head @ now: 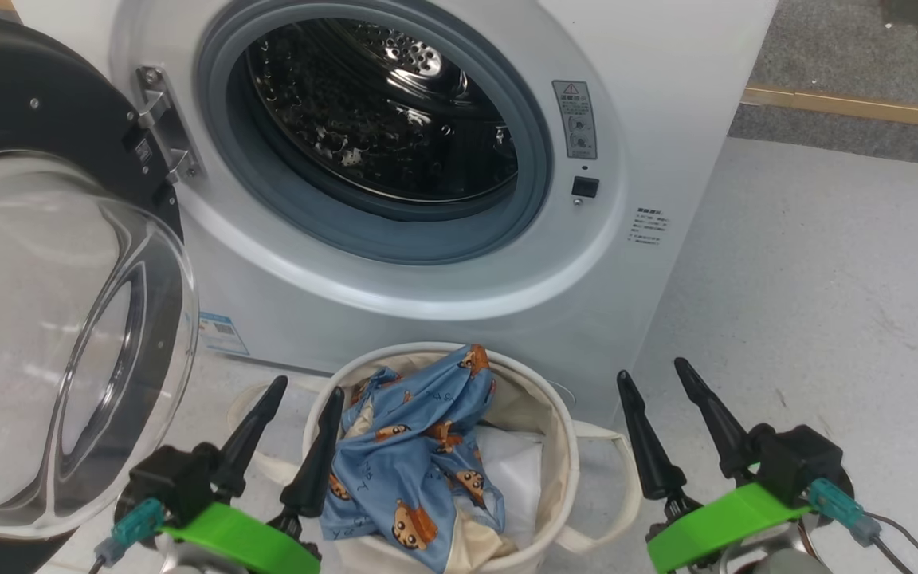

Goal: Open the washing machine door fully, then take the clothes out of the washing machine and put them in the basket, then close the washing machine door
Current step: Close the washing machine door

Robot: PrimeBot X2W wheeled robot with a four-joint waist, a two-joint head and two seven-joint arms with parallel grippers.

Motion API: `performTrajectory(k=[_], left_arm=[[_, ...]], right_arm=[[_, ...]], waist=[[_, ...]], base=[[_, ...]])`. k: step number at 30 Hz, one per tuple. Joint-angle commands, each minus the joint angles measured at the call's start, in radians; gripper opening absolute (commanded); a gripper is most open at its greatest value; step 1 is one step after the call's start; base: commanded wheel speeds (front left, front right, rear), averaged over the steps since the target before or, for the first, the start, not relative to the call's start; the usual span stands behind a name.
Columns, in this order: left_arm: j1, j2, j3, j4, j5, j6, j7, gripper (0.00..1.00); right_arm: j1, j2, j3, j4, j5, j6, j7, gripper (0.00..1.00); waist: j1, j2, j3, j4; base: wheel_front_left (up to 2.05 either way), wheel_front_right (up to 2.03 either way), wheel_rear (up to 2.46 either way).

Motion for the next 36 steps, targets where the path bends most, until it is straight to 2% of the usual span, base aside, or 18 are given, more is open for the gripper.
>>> performTrajectory(k=[1, 19, 36], left_arm=[[-0.032, 0.028, 0.047, -0.032, -0.006, 0.002, 0.001, 1.00], [-0.027, 0.027, 0.064, -0.023, -0.030, 0.006, -0.007, 1.00], [-0.025, 0.036, 0.060, -0.016, -0.024, 0.012, -0.010, 1.00]], right_arm=[[-0.034, 0.000, 0.019, -0.030, -0.006, 0.007, -0.001, 1.00], [-0.035, 0.002, 0.015, -0.037, -0.006, 0.007, -0.004, 1.00], [-0.033, 0.001, 0.017, -0.043, -0.006, 0.007, -0.005, 1.00]], waist=[[0.0000, -0.0001, 0.001, -0.002], [0.0000, -0.0001, 0.007, -0.007], [0.0000, -0.0001, 0.011, 0.008]], base=[[0.00, 0.00, 0.00], [-0.17, 0.20, -0.03], [-1.65, 1.59, 0.06]])
